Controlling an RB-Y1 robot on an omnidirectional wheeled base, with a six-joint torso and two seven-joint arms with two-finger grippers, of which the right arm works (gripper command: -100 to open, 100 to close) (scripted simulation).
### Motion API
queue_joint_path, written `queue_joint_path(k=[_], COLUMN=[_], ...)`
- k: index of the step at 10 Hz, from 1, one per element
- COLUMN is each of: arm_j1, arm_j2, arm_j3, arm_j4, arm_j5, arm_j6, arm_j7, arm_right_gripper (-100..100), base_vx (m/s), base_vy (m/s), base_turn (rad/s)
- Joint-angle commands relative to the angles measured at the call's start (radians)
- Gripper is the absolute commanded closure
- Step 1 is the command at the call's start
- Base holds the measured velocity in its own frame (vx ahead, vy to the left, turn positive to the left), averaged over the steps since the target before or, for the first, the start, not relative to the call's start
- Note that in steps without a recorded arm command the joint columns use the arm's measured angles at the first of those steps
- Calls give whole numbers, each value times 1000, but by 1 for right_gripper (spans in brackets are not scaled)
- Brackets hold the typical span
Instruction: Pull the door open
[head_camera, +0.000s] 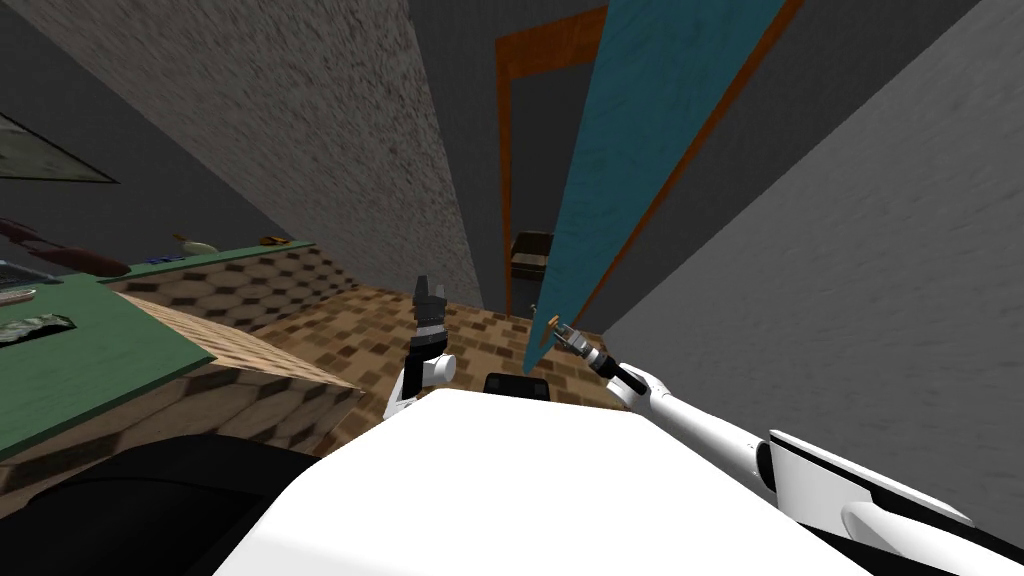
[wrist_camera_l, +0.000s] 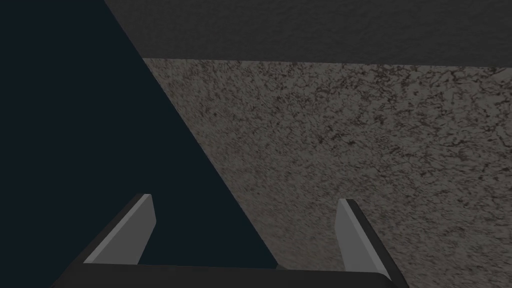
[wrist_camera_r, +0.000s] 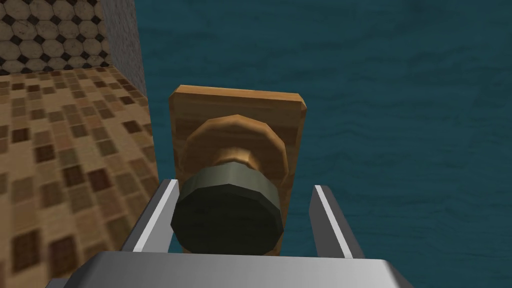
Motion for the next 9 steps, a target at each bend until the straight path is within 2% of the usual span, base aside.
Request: queue_joint_path(k=[1,4,5,9], arm_j1=[-10,-12,-5,-8], arm_j2=[-28,-43,-40,-34], arm_j3=[4,16,18,16], arm_j4=[5,4,-14,2], arm_j5=[-6,-8,-7,8], arm_j6=[-26,-47,-30,-17], arm_j7=[-20,-35,-26,-30], arm_right_gripper=[100,100,100,100], base_vx=[-97,-170,-84,143], base_vy=[-108,-141,-41,102], base_turn=[299,186,20,-221])
